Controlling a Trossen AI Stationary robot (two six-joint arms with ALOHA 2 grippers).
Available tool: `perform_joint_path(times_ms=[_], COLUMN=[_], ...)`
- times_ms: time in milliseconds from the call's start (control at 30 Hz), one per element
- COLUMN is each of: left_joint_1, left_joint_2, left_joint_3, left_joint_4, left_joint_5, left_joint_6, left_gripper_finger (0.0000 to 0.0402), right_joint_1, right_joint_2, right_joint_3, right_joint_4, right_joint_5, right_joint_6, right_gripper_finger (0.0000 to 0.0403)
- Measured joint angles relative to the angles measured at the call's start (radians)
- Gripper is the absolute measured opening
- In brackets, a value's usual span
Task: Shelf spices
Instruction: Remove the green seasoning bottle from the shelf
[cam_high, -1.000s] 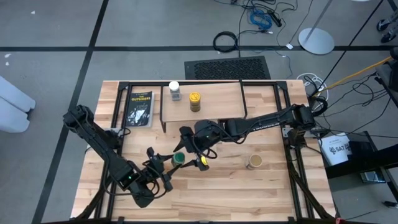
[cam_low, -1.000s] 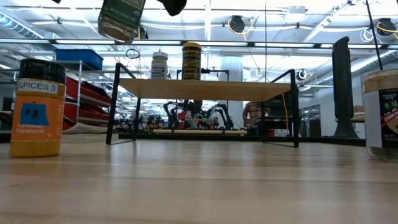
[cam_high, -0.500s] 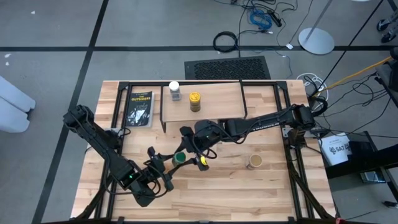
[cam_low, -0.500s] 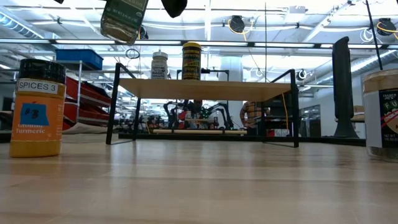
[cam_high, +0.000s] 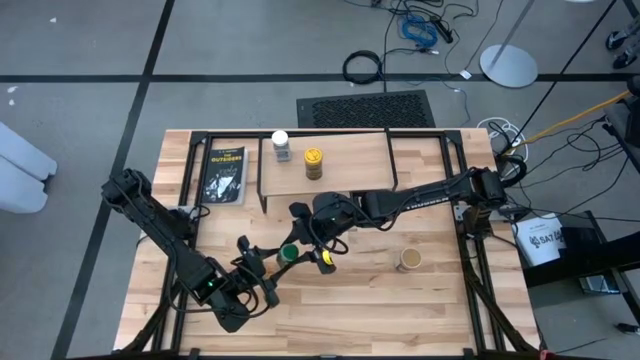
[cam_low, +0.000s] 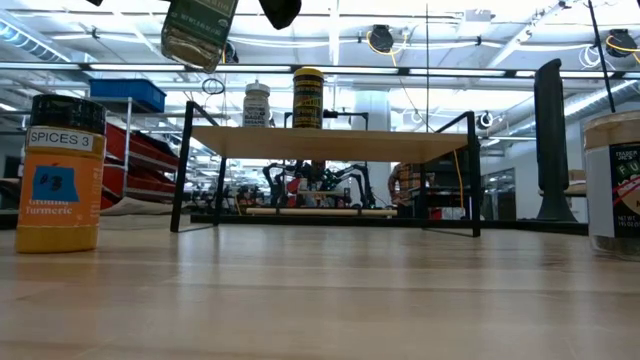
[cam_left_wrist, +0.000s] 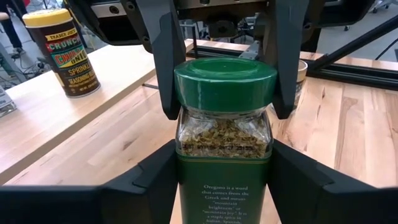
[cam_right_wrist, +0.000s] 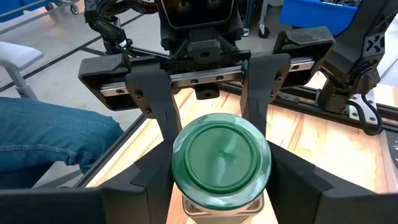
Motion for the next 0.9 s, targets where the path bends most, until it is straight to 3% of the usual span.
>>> perform_joint_path(times_ms=[467,900], left_joint_1=[-0.018,-0.092], left_joint_2=[-0.054,-0.222], left_joint_3=[0.000,0.011], left_joint_4=[-0.008,-0.013], left_joint_5=[-0.020,-0.065], left_joint_6=[0.006,0.167], left_gripper_finger=[0.0316,0.0324], right_joint_1=[0.000,0.000], right_joint_2=[0.000,0.001], right_joint_3=[-0.002,-0.004], right_joint_4=[-0.011,-0.015], right_joint_5=[0.000,0.010], right_joint_6=[0.009,0.019], right_gripper_finger=[0.0197,0.0198])
